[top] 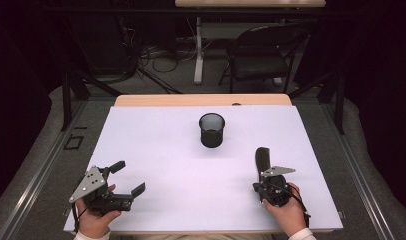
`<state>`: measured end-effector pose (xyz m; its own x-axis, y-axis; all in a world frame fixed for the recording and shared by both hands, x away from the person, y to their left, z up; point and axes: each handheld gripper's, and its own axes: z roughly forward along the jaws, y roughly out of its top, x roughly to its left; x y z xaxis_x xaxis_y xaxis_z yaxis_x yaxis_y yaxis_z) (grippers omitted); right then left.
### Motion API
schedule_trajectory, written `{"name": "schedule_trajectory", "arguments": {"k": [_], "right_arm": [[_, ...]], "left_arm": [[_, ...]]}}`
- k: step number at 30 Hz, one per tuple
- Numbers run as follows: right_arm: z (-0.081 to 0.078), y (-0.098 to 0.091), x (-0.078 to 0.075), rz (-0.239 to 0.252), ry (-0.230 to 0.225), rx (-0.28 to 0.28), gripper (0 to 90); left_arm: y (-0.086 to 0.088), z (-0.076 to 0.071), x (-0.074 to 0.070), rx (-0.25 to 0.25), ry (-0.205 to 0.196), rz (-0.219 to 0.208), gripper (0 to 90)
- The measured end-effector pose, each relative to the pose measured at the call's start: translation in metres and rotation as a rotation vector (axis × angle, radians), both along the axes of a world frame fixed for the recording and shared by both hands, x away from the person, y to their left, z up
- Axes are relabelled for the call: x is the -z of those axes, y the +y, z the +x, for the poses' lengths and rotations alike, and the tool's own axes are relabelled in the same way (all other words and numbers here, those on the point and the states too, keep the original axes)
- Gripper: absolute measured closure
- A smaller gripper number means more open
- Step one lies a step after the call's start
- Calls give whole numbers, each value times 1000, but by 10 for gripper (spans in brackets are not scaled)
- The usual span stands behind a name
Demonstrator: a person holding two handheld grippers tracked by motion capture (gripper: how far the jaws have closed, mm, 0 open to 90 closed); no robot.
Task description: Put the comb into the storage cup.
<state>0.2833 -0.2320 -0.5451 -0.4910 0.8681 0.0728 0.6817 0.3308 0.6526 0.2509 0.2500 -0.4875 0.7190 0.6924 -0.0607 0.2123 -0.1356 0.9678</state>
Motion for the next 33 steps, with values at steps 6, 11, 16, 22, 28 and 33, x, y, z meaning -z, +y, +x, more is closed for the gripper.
{"name": "schedule_trajectory", "arguments": {"k": [6,11,16,22,28,33], "right_arm": [[-3,-8,0,4,0,15,900],[-4,-15,0,8,-4,31,900],[-4,-21,-1,12,-8,44,900],[-5,-27,-1,18,-9,52,900],[-6,-33,0,22,-14,59,897],[-7,-36,0,34,-22,69,894]], "left_arm": [[0,0,0,-3,2,0,8],[-1,0,1,-2,2,0,8],[-1,0,1,1,2,0,9],[-1,0,1,0,3,2,8],[-1,0,2,1,3,5,8],[-1,1,2,1,5,5,9]]}}
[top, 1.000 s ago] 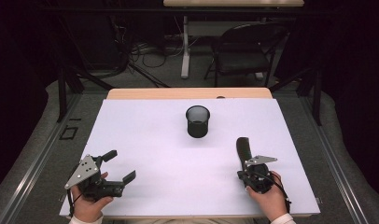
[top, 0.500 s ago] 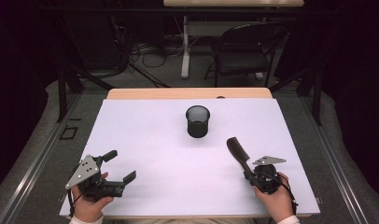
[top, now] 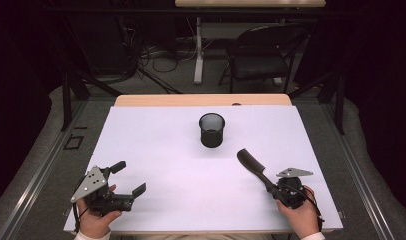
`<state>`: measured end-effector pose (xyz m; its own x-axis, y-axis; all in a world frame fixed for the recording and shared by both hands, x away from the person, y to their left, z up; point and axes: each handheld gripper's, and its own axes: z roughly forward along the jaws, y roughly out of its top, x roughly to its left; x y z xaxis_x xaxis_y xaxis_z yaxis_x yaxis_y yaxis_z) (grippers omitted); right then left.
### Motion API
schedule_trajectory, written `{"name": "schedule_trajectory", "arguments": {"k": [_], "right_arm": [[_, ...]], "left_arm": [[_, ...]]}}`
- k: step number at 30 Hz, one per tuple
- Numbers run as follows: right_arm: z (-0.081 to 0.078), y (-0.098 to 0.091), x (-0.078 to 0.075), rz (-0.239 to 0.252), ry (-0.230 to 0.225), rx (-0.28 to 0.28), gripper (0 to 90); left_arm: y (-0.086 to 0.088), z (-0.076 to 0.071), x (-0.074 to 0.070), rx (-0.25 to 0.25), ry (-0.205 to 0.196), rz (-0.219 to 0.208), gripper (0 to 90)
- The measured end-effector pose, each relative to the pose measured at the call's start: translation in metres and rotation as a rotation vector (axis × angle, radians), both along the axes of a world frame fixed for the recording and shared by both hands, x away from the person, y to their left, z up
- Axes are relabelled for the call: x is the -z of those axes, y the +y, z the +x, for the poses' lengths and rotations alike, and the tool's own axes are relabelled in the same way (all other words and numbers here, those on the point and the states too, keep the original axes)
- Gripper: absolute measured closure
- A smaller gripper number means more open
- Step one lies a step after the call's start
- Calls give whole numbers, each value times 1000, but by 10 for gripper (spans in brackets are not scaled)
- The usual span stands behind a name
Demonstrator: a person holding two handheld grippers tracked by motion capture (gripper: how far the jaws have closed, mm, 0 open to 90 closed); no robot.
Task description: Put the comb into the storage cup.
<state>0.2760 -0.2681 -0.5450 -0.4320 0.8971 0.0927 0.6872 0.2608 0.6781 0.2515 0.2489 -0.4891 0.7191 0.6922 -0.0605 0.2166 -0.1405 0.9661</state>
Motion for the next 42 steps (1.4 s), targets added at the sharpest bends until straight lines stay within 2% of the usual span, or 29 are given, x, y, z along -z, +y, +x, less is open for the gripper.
{"name": "schedule_trajectory", "arguments": {"k": [25,42], "right_arm": [[0,-6,0,7,-6,15,874],[-2,-3,-6,36,-42,-3,778]], "left_arm": [[0,0,1,-3,1,3,12],[0,1,1,-1,3,2,12]]}}
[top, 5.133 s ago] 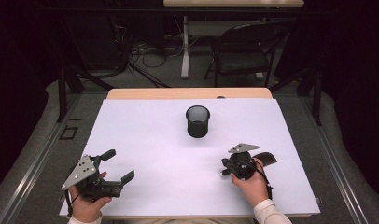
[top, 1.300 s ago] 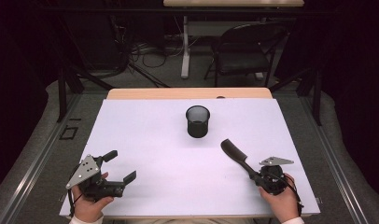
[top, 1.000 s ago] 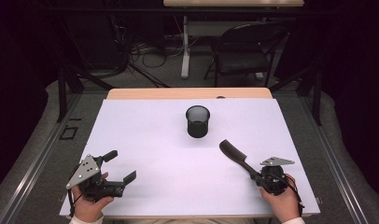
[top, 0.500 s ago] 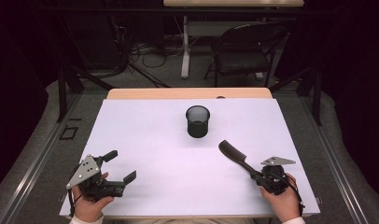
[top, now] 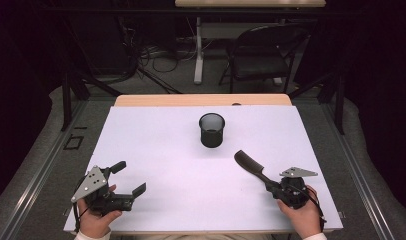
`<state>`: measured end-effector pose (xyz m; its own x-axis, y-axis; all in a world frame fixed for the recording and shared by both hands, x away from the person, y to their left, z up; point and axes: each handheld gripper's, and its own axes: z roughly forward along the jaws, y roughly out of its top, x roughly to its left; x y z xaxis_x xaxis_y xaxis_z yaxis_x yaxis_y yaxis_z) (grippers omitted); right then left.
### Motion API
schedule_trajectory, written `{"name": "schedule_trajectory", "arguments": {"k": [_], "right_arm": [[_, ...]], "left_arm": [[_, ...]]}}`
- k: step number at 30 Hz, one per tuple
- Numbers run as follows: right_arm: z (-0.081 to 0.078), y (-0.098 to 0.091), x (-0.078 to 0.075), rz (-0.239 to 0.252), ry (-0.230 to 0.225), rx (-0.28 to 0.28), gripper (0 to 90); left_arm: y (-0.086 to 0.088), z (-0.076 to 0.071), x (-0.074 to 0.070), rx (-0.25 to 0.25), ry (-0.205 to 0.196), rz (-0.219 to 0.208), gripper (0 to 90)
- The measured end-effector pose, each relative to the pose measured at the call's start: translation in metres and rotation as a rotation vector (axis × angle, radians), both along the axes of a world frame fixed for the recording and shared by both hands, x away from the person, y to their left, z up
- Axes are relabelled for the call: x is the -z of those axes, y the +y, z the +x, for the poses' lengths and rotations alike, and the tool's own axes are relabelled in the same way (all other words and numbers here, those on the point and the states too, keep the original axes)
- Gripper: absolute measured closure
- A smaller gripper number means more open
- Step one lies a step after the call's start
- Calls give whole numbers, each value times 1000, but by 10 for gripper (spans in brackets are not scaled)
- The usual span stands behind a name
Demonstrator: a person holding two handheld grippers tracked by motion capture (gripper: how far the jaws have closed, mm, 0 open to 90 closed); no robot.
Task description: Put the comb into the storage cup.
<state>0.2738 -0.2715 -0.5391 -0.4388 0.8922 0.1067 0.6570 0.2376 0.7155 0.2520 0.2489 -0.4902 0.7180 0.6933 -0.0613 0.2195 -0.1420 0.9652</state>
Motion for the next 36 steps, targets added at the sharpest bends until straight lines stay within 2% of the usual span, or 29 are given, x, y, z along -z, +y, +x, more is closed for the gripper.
{"name": "schedule_trajectory", "arguments": {"k": [14,21,27,30,33,36], "right_arm": [[-2,3,-4,29,-48,-9,627],[-2,4,-6,42,-77,-26,509],[-1,5,-6,48,-107,-48,445],[-1,6,-7,56,-104,-51,421],[-1,6,-8,46,-135,-60,384],[-1,6,-9,61,-161,-74,364]], "left_arm": [[0,0,0,2,2,2,12],[0,1,1,2,3,6,12],[0,1,1,2,5,5,12],[-1,1,1,2,6,5,12],[-1,1,1,3,5,3,12],[-1,1,1,3,5,1,12]]}}
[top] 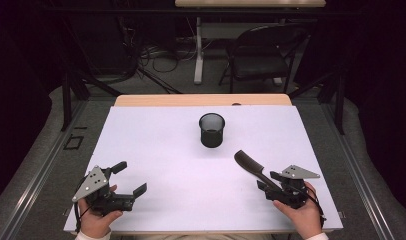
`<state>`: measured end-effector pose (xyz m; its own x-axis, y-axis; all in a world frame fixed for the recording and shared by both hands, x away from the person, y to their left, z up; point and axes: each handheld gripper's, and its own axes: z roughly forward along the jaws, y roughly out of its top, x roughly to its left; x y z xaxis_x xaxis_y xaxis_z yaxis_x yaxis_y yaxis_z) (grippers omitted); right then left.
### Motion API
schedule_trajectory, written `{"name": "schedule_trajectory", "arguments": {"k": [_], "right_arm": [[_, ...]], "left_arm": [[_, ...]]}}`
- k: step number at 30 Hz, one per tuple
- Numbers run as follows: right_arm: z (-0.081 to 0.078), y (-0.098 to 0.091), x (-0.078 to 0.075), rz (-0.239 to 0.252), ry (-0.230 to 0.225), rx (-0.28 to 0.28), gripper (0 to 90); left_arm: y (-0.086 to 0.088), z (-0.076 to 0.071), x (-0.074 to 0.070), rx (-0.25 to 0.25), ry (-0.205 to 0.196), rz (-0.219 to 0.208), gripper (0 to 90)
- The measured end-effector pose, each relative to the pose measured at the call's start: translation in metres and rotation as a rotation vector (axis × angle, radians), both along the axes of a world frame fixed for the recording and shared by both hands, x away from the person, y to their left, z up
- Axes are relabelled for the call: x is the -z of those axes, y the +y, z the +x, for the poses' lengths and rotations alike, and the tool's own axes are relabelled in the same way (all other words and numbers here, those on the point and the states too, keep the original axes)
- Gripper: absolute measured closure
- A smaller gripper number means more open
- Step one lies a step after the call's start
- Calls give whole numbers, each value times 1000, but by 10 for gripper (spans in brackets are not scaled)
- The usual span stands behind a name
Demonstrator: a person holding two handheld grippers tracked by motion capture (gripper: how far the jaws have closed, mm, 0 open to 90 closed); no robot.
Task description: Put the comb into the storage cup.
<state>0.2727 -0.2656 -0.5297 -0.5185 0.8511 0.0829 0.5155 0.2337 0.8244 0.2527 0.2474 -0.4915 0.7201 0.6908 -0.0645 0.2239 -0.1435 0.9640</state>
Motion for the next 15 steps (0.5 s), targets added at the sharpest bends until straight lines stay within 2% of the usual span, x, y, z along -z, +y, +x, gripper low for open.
{"name": "schedule_trajectory", "arguments": {"k": [2,8,15], "right_arm": [[0,0,-1,4,-19,-3,354],[1,-1,-6,15,-7,4,332],[3,-3,-11,-12,11,4,200]], "left_arm": [[0,0,0,2,0,0,12],[0,0,0,2,-1,-1,12],[0,0,0,9,4,6,12]]}}
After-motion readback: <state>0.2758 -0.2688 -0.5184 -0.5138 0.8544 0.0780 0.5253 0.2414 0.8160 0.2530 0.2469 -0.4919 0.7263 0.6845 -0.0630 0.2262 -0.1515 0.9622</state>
